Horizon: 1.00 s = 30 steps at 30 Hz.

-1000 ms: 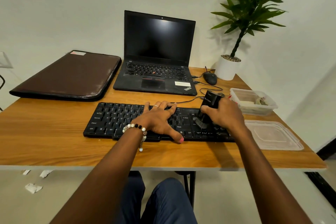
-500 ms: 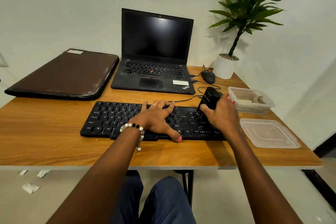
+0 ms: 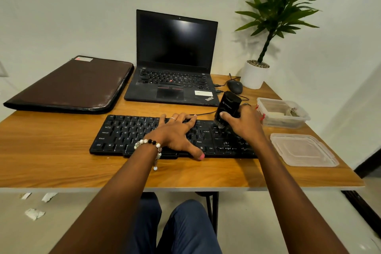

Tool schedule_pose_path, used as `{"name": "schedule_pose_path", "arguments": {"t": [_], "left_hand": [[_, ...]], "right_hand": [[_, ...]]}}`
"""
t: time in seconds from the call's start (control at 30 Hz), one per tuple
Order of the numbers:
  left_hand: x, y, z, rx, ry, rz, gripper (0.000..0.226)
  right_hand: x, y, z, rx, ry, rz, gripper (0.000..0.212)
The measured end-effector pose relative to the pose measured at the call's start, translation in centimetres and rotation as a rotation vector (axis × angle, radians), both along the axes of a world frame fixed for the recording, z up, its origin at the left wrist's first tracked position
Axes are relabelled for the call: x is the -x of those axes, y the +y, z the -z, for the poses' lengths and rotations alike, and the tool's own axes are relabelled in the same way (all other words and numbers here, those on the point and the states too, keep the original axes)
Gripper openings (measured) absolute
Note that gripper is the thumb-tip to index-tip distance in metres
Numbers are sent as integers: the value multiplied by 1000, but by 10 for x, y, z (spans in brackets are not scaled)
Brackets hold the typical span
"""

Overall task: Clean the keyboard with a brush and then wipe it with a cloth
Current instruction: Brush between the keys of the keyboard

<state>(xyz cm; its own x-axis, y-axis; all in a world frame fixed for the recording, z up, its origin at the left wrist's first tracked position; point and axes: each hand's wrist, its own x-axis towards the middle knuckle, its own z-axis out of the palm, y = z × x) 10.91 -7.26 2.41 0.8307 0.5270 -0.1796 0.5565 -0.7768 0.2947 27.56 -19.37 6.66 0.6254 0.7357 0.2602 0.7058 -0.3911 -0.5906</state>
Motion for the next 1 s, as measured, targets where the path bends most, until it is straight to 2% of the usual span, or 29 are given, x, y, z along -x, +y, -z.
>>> {"name": "schedule_pose_path", "arguments": {"t": [0.2,0.33,0.43,0.5,0.6,0.67,0.7,0.77,0.87,1.0], "left_hand": [[-1,0,0,2,3,1,128],[-1,0,-1,-1,-4,1,127],[0,-1,-1,-6,-4,1,127],[0,-1,-1,-13,-3,1,127],[0,-2,-3,-8,-1,-1,126],[0,-2,-3,-2,1,3,126],[0,-2,-3,0,0,4,125],[1,-1,-3,0,-4,1,125],[0,0,-2,-5,0,2,126],[-1,-1,-2,-8,2,2,126]], "right_hand": [[-10,-18,6,39,-132,67,40],[12,-30,12,55,-215,181,37],[28,-29,12,71,-227,190,34],[34,-24,11,54,-100,149,33],[29,-20,4,3,251,53,32],[21,-23,-2,-131,437,41,26],[18,-25,-5,-205,453,58,25],[15,-24,-7,-237,305,106,26],[24,-21,5,-64,66,67,29],[25,-29,8,82,17,-7,35]]}}
